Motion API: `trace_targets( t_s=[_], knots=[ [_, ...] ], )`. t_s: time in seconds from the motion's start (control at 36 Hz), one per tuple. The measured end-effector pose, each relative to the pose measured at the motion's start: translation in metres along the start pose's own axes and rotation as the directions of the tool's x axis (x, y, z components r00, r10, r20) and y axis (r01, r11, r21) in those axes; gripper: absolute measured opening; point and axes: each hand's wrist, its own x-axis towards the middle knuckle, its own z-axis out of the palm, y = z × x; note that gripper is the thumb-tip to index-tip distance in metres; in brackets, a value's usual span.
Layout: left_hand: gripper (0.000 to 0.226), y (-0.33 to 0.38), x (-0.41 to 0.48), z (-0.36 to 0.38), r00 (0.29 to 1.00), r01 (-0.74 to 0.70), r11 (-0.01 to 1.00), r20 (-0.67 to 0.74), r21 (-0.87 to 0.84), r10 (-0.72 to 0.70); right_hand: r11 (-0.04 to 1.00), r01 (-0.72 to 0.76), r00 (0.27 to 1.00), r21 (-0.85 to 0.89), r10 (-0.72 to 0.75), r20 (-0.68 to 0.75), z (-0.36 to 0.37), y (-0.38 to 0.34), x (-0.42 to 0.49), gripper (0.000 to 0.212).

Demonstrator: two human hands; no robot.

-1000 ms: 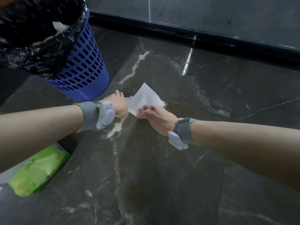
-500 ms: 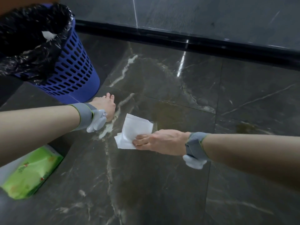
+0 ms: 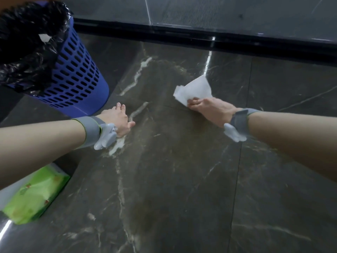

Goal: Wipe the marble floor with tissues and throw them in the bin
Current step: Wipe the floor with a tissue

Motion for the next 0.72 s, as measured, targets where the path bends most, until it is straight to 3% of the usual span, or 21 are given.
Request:
trace_targets(
  t_s=[0.25,0.44,0.58,0.72],
  knots=[
    [0.091,0.001,-0.003,-0.001,1.000,-0.012,1.000,-0.008,0.009,0.012,0.977,-0.214,0.975,-0.021,0.212,-0.068,-0.013,0.037,-0.033,0.051],
    [0.093,0.007,-0.006,-0.006,1.000,0.000,0.999,0.002,0.046,0.000,0.926,-0.373,0.917,0.048,0.376,-0.132,-0.002,0.013,-0.028,0.032],
    [0.091,0.005,-0.013,-0.011,1.000,0.009,0.999,0.001,0.039,-0.010,0.937,-0.334,0.934,0.107,0.344,-0.100,0.003,-0.009,-0.035,0.020],
    [0.083,0.001,-0.017,-0.026,0.999,0.001,0.994,0.045,0.112,-0.006,0.903,-0.341,0.927,0.260,0.370,-0.067,0.016,-0.038,-0.048,0.023]
  ],
)
